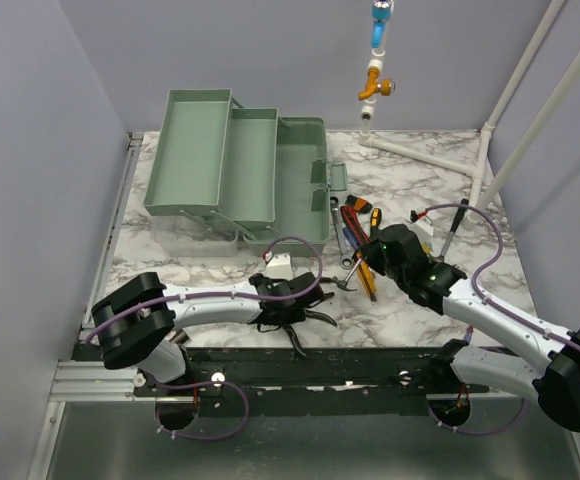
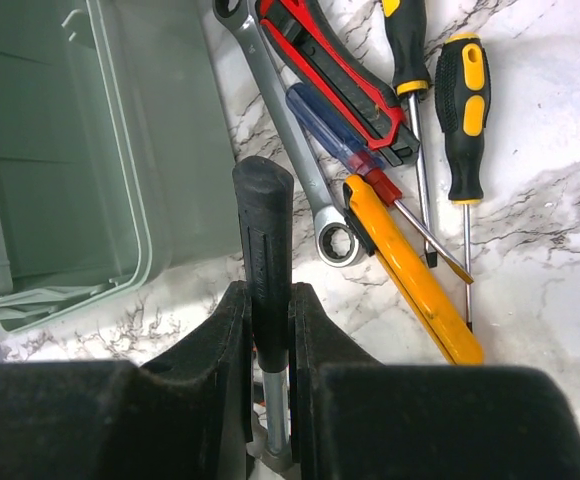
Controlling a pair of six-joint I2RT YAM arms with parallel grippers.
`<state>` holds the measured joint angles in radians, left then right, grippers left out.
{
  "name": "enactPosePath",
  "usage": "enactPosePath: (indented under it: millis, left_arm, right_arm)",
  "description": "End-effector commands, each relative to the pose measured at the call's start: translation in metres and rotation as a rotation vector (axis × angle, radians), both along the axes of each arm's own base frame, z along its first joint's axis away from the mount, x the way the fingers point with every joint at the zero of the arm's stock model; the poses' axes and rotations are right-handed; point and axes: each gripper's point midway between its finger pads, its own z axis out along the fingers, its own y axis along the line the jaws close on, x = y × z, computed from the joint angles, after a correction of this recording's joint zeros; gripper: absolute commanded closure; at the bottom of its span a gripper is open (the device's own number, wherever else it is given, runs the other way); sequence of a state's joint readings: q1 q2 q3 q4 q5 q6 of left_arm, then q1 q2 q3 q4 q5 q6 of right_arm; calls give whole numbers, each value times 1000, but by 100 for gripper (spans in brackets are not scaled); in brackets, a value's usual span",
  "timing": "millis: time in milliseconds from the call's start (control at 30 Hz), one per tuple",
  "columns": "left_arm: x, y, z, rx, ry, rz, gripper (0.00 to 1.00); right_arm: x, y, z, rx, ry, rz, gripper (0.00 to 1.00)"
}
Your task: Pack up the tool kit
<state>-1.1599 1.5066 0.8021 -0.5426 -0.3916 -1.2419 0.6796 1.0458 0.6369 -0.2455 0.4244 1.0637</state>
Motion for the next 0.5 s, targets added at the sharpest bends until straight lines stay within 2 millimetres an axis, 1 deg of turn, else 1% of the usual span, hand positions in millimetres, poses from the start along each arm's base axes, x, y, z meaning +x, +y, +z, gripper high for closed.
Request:
enactPosePath:
  millis: [0,67,133,267,367,400,467]
  left_arm:
    - [18,38,-18,114,6,16,52]
    - [27,54,-18,172,-15,45,55]
    - [35,66,-18,222,-23,56,58]
    - [49,74,-24,248,-13,50,58]
    - [60,82,-22,259,-18,66,58]
    - [63,85,-19,262,-23,70,58]
    - [66,89,-8,254,-44,65,57]
  right_arm:
    - [15,13,25,38,-61,7,99]
    - [17,15,27,35,-64,12,99]
    - [18,15,29,33,-67,12,99]
    - [20,15,31,26,-73,14,99]
    - [23,18,34,15,-85,32,99]
    - [26,23,37,4,-100,61,99]
    - [32,39,47,-23,-124,153,99]
